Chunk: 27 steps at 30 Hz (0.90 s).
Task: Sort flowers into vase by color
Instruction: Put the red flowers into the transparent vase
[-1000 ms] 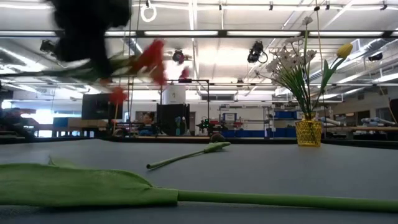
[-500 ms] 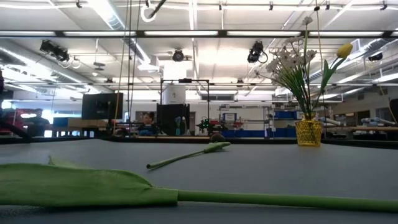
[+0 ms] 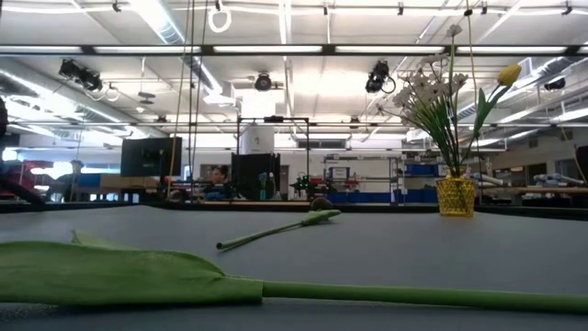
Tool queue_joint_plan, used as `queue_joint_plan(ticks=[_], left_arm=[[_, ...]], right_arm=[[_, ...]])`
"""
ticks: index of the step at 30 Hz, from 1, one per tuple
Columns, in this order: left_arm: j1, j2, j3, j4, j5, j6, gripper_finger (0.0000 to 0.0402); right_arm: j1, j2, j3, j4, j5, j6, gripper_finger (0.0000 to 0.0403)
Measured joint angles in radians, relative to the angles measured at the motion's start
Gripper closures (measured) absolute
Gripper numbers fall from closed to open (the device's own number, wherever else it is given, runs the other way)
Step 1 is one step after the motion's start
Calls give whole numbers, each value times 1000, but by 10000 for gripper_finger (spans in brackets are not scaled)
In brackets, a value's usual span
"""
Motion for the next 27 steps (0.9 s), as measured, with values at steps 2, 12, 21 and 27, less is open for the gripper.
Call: queue_joint_plan(ticks=[2,12,21,27], left_arm=[[0,12,0,16,17,0,386],[-5,36,0,19,41,-1,386],[-7,36,0,18,11,-14,366],[10,8,0,-59,-18,-42,298]], right_arm=[[-5,1,0,2,-3,-2,180],[-81,28,0,7,-157,0,239],[-100,16,0,-13,-187,-15,382],[-91,-19,0,-57,-111,-18,385]])
